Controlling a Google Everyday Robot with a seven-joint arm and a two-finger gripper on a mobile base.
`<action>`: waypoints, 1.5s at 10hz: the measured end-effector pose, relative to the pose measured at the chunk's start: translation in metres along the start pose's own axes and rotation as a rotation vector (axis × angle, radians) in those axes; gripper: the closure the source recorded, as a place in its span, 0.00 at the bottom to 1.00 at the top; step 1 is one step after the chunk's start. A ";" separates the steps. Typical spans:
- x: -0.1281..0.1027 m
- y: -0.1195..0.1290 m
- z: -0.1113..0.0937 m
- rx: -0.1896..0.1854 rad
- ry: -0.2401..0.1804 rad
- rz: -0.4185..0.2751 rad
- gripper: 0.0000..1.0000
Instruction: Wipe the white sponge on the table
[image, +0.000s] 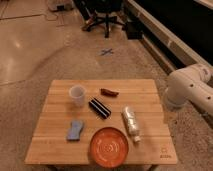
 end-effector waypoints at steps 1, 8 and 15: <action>-0.002 0.000 -0.001 0.001 -0.001 -0.007 0.35; -0.141 -0.007 -0.025 0.038 -0.085 -0.378 0.35; -0.281 -0.001 0.005 0.056 -0.152 -0.772 0.35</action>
